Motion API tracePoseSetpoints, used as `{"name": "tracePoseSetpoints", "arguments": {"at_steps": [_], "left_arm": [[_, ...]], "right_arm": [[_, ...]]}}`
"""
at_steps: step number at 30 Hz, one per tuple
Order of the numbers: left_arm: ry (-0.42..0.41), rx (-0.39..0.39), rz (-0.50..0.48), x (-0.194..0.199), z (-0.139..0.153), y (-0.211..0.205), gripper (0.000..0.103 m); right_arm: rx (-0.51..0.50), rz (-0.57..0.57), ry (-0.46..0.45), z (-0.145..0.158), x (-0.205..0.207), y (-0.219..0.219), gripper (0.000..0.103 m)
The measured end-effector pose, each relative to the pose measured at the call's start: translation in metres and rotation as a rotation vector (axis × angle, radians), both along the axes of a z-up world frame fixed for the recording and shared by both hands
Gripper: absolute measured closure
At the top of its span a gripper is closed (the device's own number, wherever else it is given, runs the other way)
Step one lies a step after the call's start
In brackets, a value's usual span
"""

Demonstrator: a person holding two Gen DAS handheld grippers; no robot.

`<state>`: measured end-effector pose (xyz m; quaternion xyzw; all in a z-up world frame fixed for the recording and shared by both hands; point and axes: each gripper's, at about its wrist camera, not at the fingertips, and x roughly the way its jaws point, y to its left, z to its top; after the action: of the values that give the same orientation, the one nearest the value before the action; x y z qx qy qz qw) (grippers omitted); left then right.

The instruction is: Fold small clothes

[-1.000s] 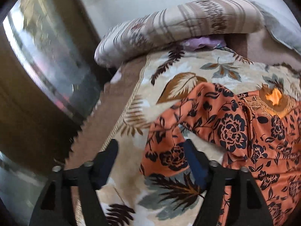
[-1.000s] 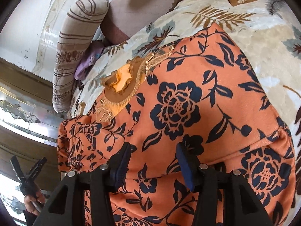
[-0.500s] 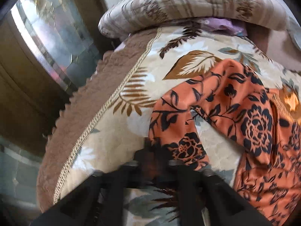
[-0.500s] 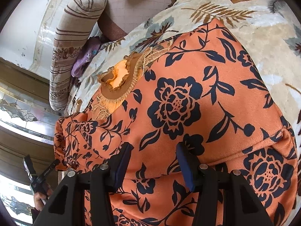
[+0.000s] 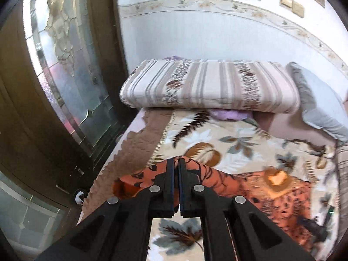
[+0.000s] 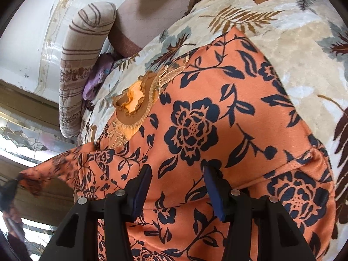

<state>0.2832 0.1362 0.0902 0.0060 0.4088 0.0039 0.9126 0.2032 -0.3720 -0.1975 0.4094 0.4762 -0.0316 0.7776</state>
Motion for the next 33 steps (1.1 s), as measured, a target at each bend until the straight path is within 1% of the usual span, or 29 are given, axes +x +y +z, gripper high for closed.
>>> {"name": "tracePoseSetpoints", "arguments": {"at_steps": [1,3,5,7,9,12,13,14,15,16,17,19,21,22,23,24,26,27,29,30,31,33], "left_arm": [[0.007,-0.022,-0.017,-0.001,0.010,-0.008,0.100],[0.020,-0.099,-0.084,-0.008,0.030,-0.033,0.100],[0.026,-0.115,-0.146,-0.015,0.043,-0.062,0.100],[0.031,-0.128,-0.222,-0.023,0.058,-0.101,0.100],[0.048,-0.164,-0.300,-0.032,0.070,-0.146,0.100],[0.088,-0.208,-0.410,-0.045,0.075,-0.220,0.100],[0.111,-0.217,-0.444,-0.048,0.073,-0.243,0.098],[0.135,-0.222,-0.477,-0.052,0.069,-0.264,0.095],[0.167,-0.219,-0.533,-0.060,0.063,-0.293,0.083],[0.180,-0.201,-0.578,-0.067,0.057,-0.313,0.068],[0.174,-0.163,-0.629,-0.077,0.052,-0.333,0.064],[0.134,-0.087,-0.698,-0.093,0.042,-0.355,0.062],[0.126,-0.055,-0.709,-0.096,0.029,-0.358,0.062],[0.127,-0.044,-0.689,-0.091,0.022,-0.353,0.062],[0.125,-0.037,-0.662,-0.085,0.015,-0.346,0.062],[0.119,-0.019,-0.609,-0.075,0.004,-0.331,0.062],[0.109,0.042,-0.510,-0.057,-0.020,-0.306,0.060],[0.103,0.090,-0.447,-0.046,-0.038,-0.287,0.059],[0.113,0.162,-0.368,-0.030,-0.070,-0.257,0.059],[0.134,0.193,-0.321,-0.019,-0.096,-0.236,0.059],[0.155,0.192,-0.289,-0.012,-0.114,-0.220,0.059],[0.198,0.159,-0.234,-0.003,-0.150,-0.187,0.059]], "right_arm": [[0.002,-0.005,0.000,0.000,-0.001,-0.001,0.049],[0.001,-0.007,-0.007,0.003,-0.001,-0.003,0.049],[-0.011,-0.003,-0.015,0.006,-0.002,-0.002,0.049],[-0.025,-0.001,-0.023,0.010,-0.001,-0.003,0.049],[-0.037,-0.002,-0.033,0.013,-0.001,-0.006,0.049],[-0.045,-0.020,-0.055,0.021,-0.005,-0.017,0.049],[-0.037,-0.028,-0.064,0.023,-0.007,-0.021,0.049],[-0.021,-0.048,-0.075,0.026,-0.010,-0.028,0.047],[-0.009,-0.072,-0.085,0.028,-0.014,-0.036,0.039],[0.006,-0.108,-0.102,0.031,-0.020,-0.045,0.036],[0.017,-0.151,-0.117,0.033,-0.027,-0.055,0.032],[0.015,-0.198,-0.127,0.037,-0.035,-0.072,0.032],[0.029,-0.213,-0.133,0.038,-0.041,-0.085,0.032],[0.049,-0.203,-0.133,0.036,-0.040,-0.087,0.032],[0.071,-0.183,-0.128,0.035,-0.038,-0.087,0.032],[0.102,-0.147,-0.112,0.031,-0.034,-0.085,0.032],[0.170,-0.080,-0.075,0.021,-0.026,-0.073,0.032],[0.203,-0.045,-0.051,0.015,-0.022,-0.068,0.032],[0.252,0.044,0.009,0.005,-0.017,-0.052,0.032],[0.263,0.082,0.026,0.003,-0.015,-0.045,0.032],[0.260,0.114,0.036,0.004,-0.016,-0.039,0.032],[0.262,0.170,0.045,0.005,-0.021,-0.031,0.032]]}}
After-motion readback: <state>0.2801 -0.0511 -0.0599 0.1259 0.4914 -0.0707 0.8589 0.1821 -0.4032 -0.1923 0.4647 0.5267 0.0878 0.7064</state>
